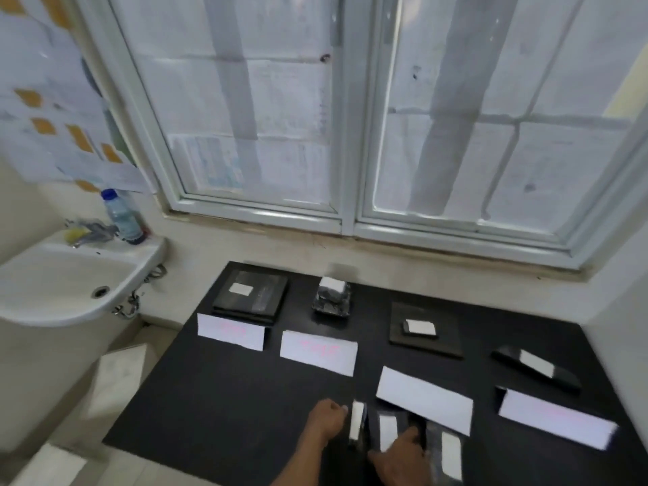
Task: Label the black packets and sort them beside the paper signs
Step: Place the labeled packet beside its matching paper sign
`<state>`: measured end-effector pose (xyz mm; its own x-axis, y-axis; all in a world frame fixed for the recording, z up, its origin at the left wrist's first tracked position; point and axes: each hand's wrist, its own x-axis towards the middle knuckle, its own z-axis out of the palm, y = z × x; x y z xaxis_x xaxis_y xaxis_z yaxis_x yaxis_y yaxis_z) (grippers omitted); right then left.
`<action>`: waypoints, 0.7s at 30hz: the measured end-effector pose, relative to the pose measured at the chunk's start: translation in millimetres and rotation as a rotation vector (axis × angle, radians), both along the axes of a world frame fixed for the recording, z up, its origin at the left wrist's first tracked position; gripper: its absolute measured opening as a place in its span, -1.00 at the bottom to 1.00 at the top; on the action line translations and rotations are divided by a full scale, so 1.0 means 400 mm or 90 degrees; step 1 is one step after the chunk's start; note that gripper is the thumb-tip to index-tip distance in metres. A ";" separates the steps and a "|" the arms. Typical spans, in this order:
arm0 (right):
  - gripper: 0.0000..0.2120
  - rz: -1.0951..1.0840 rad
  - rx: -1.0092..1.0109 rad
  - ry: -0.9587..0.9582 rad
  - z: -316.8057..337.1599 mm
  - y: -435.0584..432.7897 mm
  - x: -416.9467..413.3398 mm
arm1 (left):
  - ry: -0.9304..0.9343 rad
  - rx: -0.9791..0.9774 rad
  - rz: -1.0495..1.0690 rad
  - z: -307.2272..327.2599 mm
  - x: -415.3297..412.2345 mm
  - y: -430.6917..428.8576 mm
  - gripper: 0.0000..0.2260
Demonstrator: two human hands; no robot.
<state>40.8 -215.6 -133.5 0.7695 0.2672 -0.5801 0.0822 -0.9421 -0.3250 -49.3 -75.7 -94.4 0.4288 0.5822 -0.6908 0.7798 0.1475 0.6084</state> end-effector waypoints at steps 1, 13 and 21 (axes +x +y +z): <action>-0.10 0.007 -0.008 0.015 0.006 0.006 0.001 | 0.006 -0.007 0.009 0.013 -0.008 0.015 -0.78; -0.71 -0.010 0.099 0.248 0.233 0.054 0.092 | -0.009 -0.122 -0.008 0.134 0.100 0.123 -0.49; -0.19 0.137 0.126 0.040 0.318 0.335 0.120 | -0.231 -0.277 0.128 0.173 0.095 0.344 -0.88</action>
